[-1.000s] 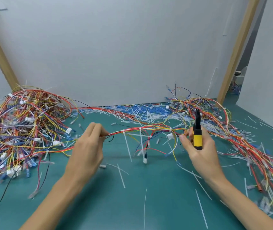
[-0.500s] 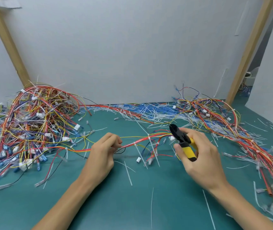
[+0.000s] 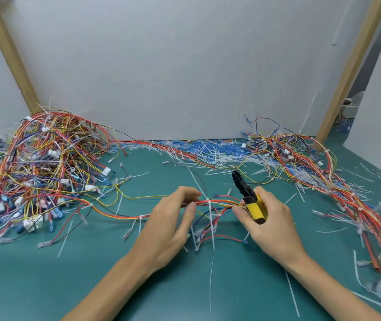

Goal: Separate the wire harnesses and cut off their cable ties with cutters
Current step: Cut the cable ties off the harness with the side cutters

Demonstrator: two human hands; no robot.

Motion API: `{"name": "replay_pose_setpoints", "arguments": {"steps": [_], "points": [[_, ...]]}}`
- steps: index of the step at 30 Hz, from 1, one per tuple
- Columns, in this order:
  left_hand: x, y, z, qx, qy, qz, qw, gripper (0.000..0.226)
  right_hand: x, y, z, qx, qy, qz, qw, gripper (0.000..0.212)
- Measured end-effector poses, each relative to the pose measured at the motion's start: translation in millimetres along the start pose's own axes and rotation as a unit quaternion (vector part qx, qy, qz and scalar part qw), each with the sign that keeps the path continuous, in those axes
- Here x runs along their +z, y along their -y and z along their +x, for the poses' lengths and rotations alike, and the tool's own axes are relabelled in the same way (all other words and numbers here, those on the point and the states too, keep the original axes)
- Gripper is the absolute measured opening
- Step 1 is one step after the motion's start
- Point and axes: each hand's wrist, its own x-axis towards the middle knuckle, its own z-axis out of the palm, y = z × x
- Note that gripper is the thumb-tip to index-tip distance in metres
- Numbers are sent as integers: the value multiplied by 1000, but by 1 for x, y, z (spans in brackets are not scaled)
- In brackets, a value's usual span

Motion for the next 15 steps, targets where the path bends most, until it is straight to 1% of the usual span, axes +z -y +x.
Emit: {"name": "replay_pose_setpoints", "arguments": {"steps": [4, 12, 15], "points": [[0, 1, 2, 17, -1, 3, 1000, 15, 0, 4, -4, -29, 14, 1, 999, 36], [-1, 3, 6, 7, -14, -36, 999, 6, 4, 15, -10, -73, 37, -32, 996, 35], [0, 2, 6, -13, -15, -64, 998, 3, 5, 15, -10, -88, 34, -51, 994, 33]]}}
